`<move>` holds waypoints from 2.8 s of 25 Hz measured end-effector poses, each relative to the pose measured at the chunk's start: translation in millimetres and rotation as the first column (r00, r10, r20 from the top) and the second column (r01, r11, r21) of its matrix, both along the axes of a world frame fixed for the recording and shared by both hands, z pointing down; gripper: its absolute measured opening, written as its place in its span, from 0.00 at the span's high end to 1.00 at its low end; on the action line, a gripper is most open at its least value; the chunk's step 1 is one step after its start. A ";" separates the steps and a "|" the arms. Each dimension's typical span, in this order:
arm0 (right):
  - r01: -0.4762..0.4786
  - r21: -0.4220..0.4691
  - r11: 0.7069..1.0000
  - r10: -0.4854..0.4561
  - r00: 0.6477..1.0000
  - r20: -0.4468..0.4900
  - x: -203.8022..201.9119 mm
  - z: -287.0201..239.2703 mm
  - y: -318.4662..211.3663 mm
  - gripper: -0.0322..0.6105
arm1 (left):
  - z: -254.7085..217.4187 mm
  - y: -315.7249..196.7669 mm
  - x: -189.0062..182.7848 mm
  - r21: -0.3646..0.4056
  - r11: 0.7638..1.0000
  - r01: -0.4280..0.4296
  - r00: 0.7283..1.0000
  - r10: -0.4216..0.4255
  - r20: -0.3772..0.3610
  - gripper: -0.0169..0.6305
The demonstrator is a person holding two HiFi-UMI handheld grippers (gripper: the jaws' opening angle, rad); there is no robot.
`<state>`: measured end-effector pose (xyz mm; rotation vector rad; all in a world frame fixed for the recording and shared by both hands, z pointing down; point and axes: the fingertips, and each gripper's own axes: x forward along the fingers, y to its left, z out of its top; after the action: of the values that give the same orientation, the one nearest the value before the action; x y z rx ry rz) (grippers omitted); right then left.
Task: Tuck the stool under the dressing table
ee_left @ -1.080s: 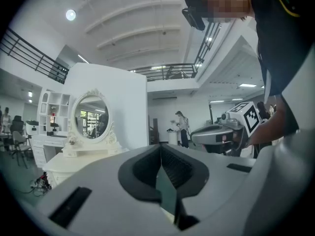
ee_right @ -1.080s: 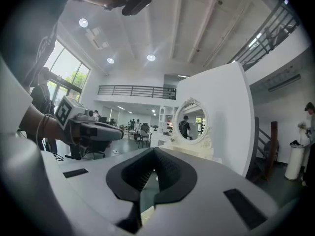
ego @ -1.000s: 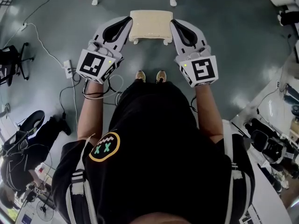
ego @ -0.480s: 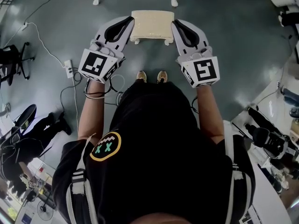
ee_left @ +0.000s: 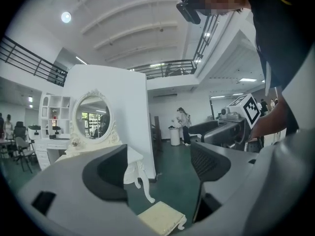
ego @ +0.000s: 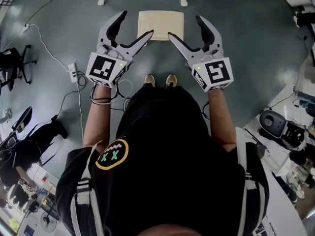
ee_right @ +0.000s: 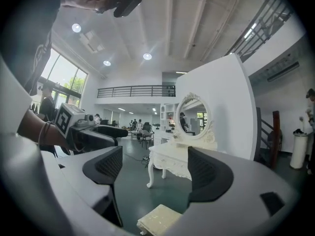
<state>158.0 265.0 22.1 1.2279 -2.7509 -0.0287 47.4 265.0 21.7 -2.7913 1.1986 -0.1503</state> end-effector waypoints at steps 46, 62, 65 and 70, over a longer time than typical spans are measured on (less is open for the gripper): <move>-0.086 -0.276 0.957 0.049 0.989 -0.138 45.2 381.9 -77.5 0.02 | 362.8 -68.2 -25.0 -0.254 0.952 0.168 0.985 -0.151 0.085 0.16; -0.264 -0.526 0.808 0.125 0.950 -0.285 87.3 670.9 -145.2 0.02 | 671.8 -128.1 -62.4 -0.564 0.767 0.306 0.952 -0.228 0.206 0.16; -0.287 -0.572 0.768 0.099 0.936 -0.337 90.9 713.3 -146.5 0.02 | 714.1 -136.8 -52.8 -0.612 0.730 0.303 0.950 -0.183 0.252 0.16; -0.311 -0.607 0.731 0.067 0.918 -0.391 89.1 745.9 -158.0 0.06 | 750.4 -154.8 -47.4 -0.663 0.674 0.326 0.940 -0.155 0.304 0.16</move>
<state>247.1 107.0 768.0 1.1380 -2.0172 0.6377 0.0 110.2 772.0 -3.0326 1.7356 -1.1613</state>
